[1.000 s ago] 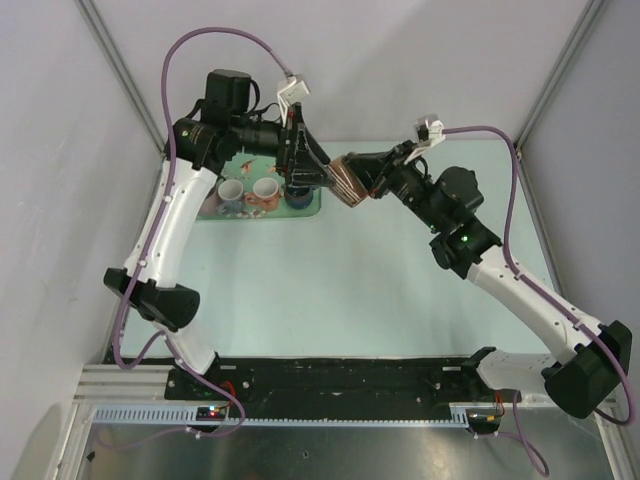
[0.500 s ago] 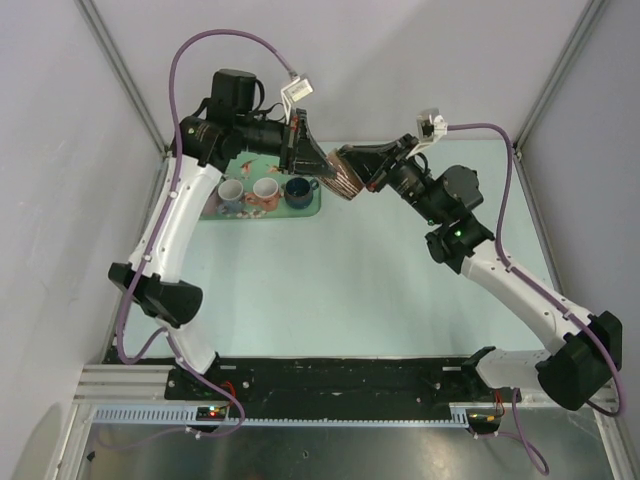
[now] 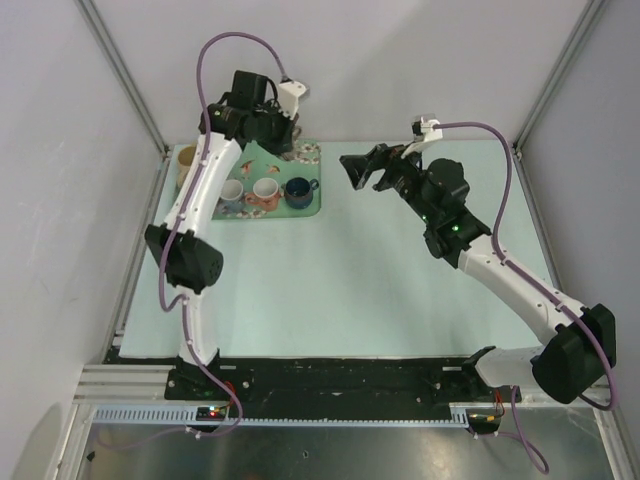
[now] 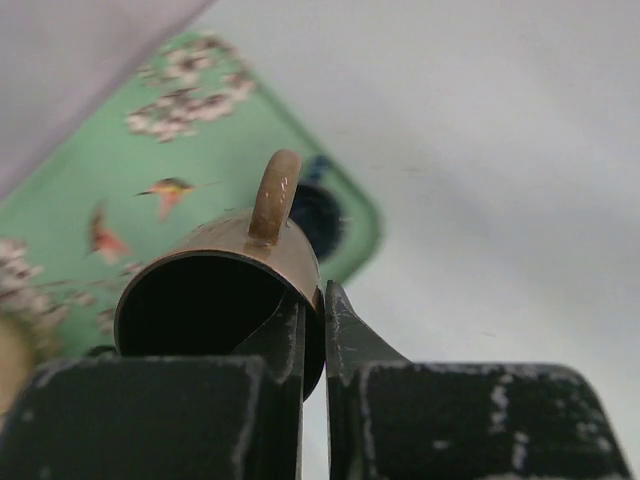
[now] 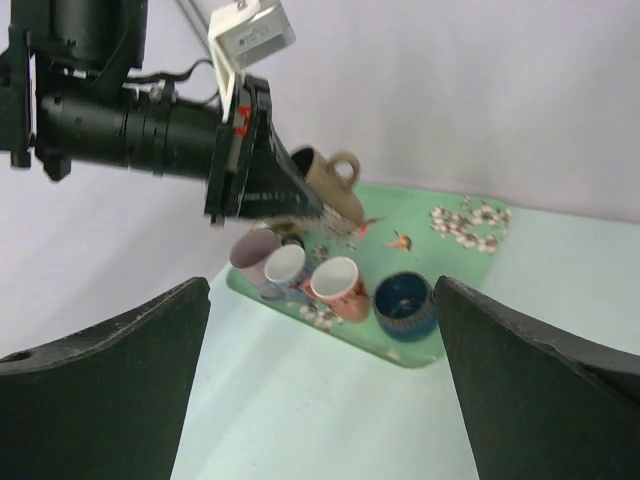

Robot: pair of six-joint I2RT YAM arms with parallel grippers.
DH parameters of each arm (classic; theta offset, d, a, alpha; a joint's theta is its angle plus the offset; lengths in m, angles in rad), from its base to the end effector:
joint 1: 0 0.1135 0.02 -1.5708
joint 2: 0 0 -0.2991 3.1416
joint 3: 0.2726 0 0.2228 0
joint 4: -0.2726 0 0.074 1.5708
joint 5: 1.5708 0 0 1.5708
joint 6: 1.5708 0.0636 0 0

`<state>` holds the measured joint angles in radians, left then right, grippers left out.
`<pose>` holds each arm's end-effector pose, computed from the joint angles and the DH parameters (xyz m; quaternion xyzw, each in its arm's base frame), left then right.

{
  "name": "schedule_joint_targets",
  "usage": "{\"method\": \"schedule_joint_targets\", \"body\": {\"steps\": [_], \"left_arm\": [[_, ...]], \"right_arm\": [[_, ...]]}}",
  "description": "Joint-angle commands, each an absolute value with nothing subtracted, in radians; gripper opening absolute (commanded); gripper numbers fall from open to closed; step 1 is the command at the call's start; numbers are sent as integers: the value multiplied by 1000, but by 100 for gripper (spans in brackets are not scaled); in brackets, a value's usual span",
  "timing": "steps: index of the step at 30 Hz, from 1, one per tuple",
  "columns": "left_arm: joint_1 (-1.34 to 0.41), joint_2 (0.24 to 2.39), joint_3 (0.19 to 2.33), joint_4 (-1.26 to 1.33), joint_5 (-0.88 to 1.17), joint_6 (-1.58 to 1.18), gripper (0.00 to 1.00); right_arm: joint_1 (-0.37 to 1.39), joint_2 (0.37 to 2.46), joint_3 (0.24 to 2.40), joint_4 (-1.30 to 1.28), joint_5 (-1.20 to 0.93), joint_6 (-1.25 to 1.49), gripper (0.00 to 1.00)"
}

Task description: Turn the mug right side up

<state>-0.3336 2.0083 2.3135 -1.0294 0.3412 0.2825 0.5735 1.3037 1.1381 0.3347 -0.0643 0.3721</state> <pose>0.4028 -0.1621 0.4174 0.3389 0.8351 -0.1651 0.4007 0.2482 0.1652 0.4489 -0.0892 0.6388 0.3663 0.6707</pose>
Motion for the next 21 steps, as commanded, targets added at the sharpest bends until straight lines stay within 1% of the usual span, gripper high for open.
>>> {"method": "schedule_joint_targets", "body": {"steps": [1, 4, 8, 13, 21], "left_arm": [[-243, 2118, 2509, -989, 107, 413, 0], [-193, 2224, 2582, -982, 62, 448, 0], [-120, 2334, 2600, -936, 25, 444, 0], [-67, 2419, 2597, -904, 64, 400, 0], [-68, 2485, 2591, -852, 153, 362, 0]], "right_arm": [[580, 1312, 1157, 230, 0, 297, 99], [596, 1327, 1157, 155, 14, 247, 99], [611, 1341, 1157, 75, 38, 207, 99], [633, 1354, 1153, 27, 65, 174, 99], [652, 1374, 1152, -13, 99, 157, 100]]}}
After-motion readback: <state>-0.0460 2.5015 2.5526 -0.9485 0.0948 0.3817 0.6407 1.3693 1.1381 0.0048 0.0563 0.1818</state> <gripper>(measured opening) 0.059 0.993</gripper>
